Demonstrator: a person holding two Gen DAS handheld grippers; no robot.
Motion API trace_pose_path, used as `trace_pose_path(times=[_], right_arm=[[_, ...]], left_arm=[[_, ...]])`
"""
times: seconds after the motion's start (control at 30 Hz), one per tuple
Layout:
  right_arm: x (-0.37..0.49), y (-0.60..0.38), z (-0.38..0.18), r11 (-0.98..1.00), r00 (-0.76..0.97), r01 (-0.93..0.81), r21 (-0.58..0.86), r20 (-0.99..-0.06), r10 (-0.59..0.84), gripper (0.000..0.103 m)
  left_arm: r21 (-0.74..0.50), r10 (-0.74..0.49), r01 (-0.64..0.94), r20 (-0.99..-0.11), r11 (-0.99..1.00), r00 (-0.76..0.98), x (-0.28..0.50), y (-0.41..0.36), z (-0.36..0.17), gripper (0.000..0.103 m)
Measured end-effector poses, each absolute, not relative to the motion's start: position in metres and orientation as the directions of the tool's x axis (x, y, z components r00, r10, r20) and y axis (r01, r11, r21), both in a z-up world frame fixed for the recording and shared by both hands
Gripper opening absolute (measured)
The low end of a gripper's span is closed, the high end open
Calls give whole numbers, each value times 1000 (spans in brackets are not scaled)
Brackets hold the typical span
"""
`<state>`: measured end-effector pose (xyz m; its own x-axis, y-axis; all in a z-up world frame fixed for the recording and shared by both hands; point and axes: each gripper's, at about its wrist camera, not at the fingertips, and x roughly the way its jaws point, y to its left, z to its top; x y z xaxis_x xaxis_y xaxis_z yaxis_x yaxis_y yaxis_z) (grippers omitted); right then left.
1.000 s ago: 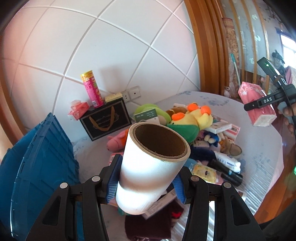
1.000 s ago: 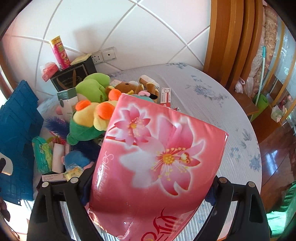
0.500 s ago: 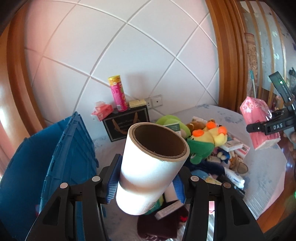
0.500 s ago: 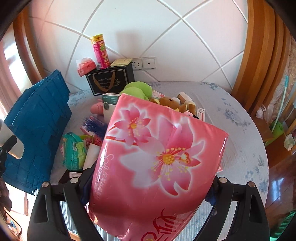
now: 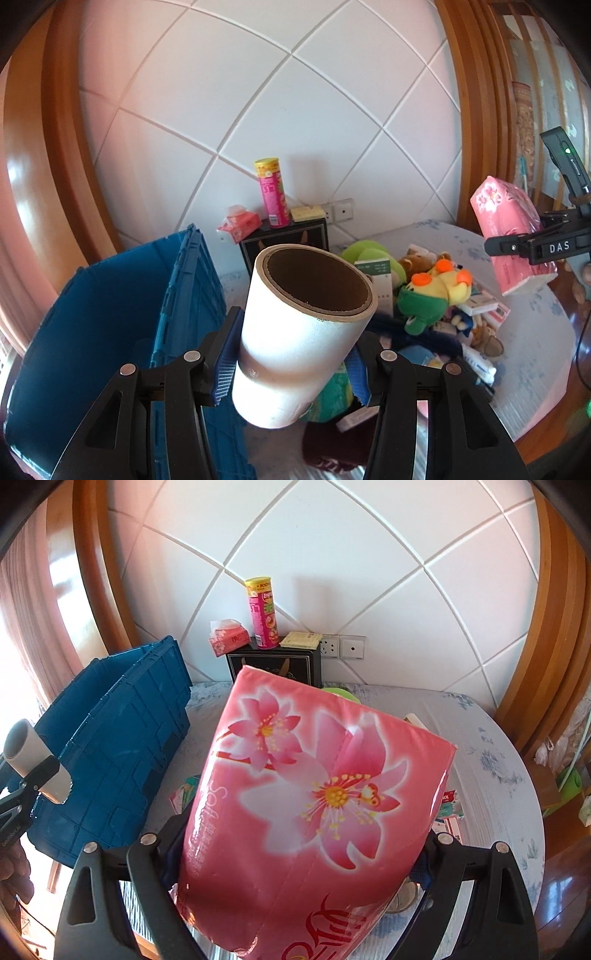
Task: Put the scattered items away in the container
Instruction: 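Lift the paper roll and pink tissue pack and carry both over the crate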
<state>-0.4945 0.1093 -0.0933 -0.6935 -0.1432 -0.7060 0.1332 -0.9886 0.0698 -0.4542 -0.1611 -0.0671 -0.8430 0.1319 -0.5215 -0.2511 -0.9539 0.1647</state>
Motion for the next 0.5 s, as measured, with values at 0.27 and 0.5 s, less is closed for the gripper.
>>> trace_pose_path(times=[0.27,0.5], right_arm=[[-504,64,-77,-974,-707,218,70,-676,-206,90],[-511,12,-55,-949,-709,305,74,-648,-278,90]], left_arm=[[147,116,-216,-499,-965,-859,-445,-194,-50,49],[117,95,-169,-473,-979,-876,-441,-230,-34,49]])
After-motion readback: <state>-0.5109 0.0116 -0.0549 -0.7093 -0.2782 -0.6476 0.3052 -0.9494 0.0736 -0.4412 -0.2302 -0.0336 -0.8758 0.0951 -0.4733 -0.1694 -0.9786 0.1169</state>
